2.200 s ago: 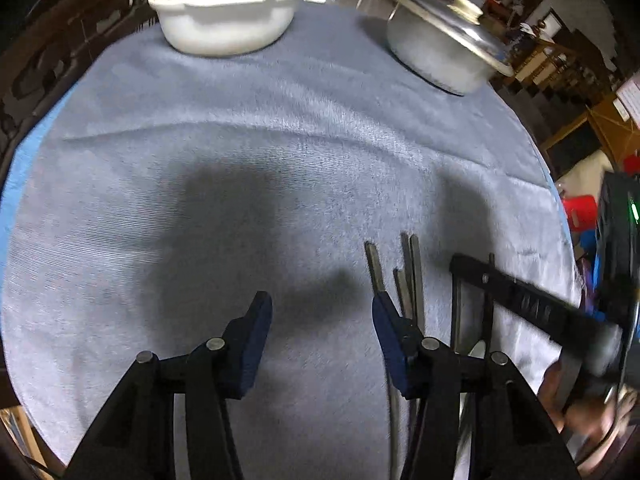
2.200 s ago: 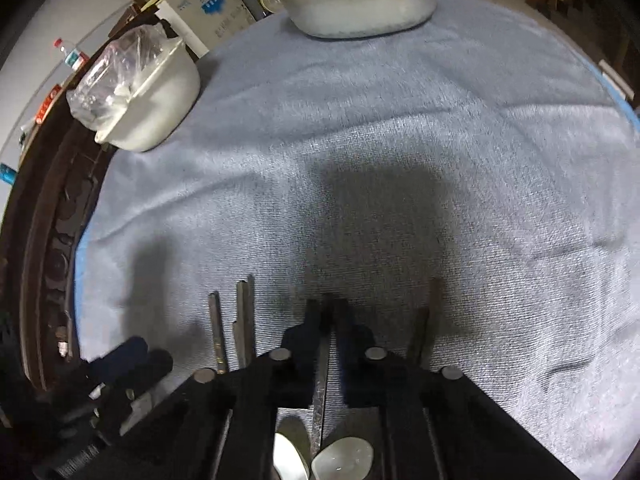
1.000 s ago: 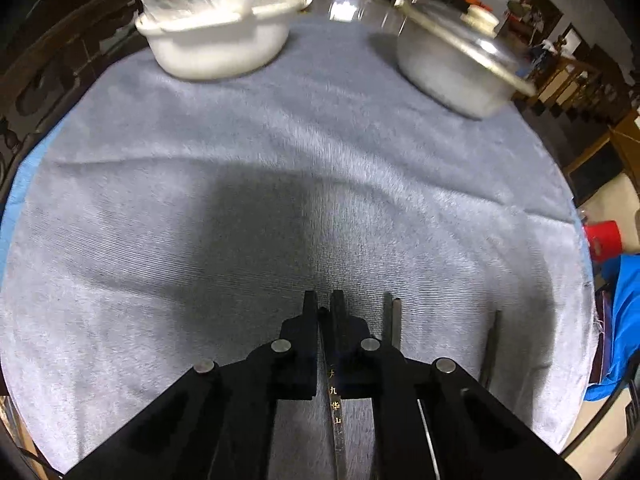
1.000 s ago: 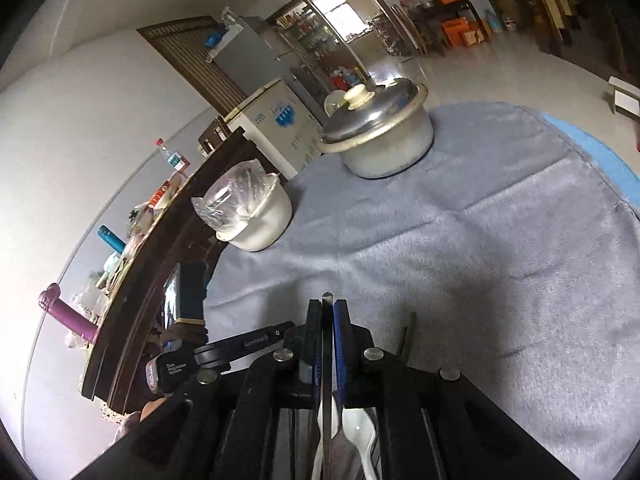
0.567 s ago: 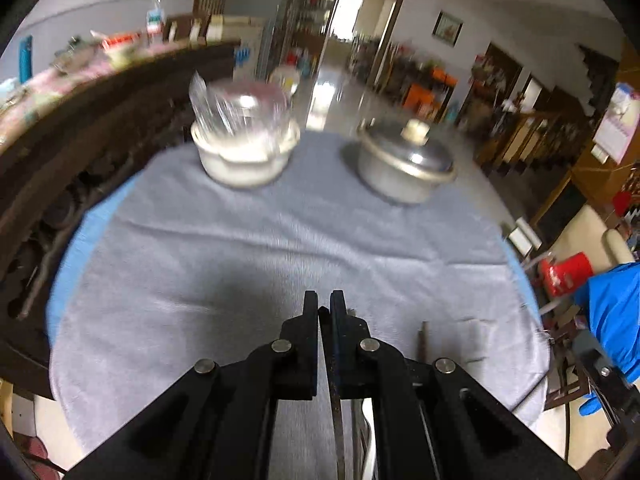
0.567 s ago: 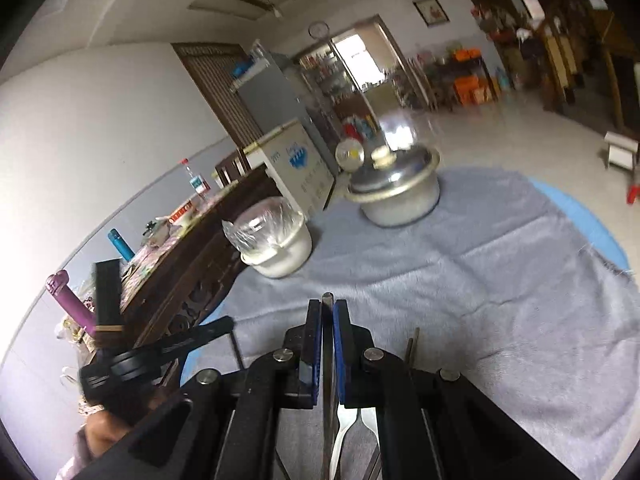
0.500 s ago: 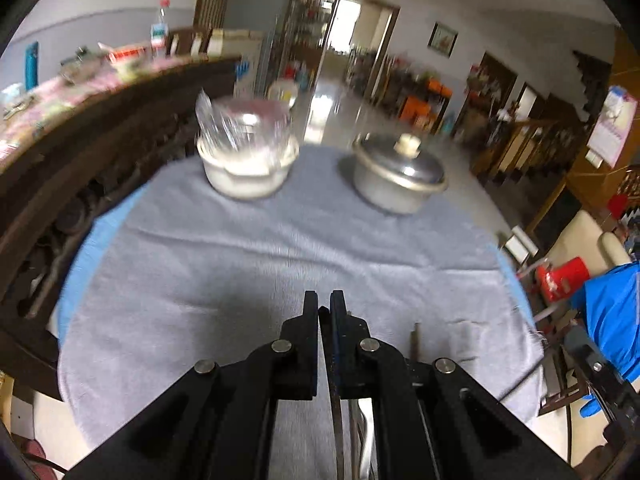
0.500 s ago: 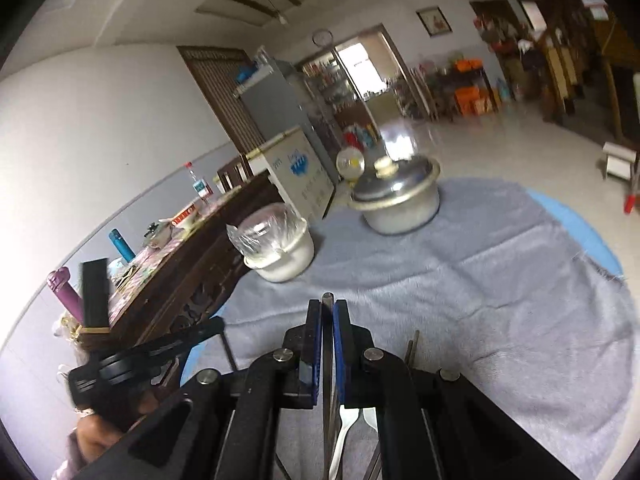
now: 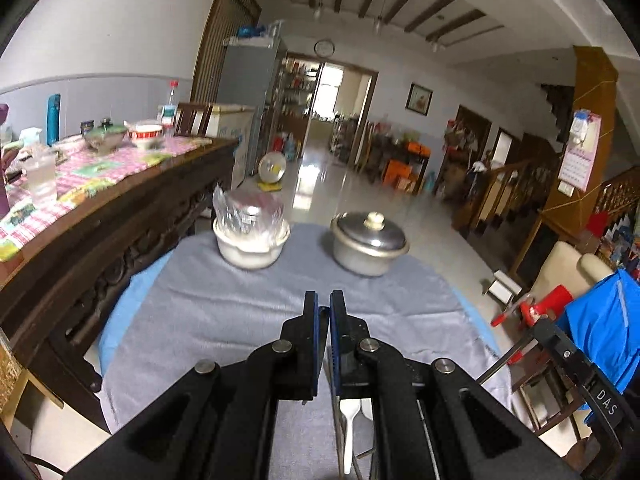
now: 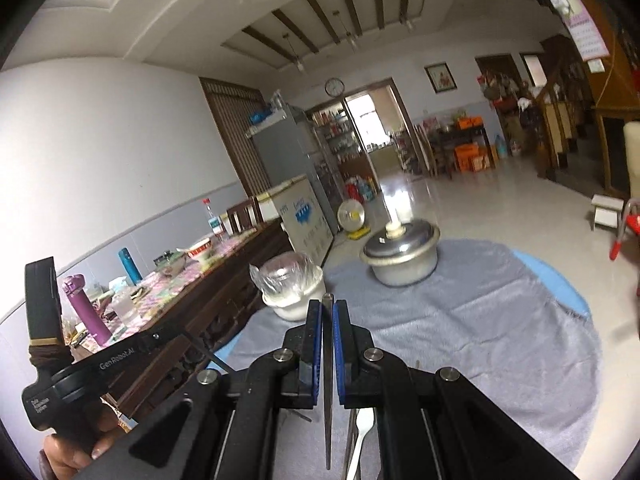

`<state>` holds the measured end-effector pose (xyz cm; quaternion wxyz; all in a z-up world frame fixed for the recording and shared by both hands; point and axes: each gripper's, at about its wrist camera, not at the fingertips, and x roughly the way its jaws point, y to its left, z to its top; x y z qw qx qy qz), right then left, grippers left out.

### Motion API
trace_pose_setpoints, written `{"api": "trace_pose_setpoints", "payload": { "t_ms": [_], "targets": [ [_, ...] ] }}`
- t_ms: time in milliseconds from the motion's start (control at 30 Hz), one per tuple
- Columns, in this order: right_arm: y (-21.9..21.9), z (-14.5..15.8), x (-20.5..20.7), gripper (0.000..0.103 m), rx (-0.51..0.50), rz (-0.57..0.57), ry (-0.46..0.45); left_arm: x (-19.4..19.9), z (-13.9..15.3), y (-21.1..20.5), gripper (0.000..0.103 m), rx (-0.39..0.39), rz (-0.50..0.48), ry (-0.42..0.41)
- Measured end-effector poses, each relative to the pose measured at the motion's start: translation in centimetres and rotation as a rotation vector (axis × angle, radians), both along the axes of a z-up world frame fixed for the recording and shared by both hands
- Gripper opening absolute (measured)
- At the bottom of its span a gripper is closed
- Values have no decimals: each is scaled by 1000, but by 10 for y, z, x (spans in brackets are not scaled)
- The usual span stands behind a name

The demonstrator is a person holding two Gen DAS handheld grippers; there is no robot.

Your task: Organize utensils

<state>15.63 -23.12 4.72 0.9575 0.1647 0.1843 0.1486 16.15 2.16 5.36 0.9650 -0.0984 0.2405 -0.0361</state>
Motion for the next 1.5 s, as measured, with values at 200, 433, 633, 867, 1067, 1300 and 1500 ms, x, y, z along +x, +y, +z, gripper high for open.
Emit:
{"api": "trace_pose_setpoints", "payload": {
  "t_ms": [200,433,633,867,1067,1300,1500],
  "targets": [
    [-7,31,-28,6,16,0,-67,-32,32,0,5,-16,-38,-86],
    [-8,51,-62,6,12,22,-97,-72,63,-6,5,-52,-119,-152],
    [-2,50,-85,6,-13,39,-88,-97,65,-8,5,-87,-184,-140],
    [8,27,-96,6,-56,40,-47,-111,43,-7,5,-111,-201,-68],
    [6,0,-90,6,-48,48,42,-109,17,-6,5,-125,-203,33],
    [6,-18,-87,8,-13,64,112,-102,-6,-15,6,-69,-200,140],
    [-8,-13,-97,57,29,23,81,-112,-12,-19,39,40,-138,126]
  ]
}}
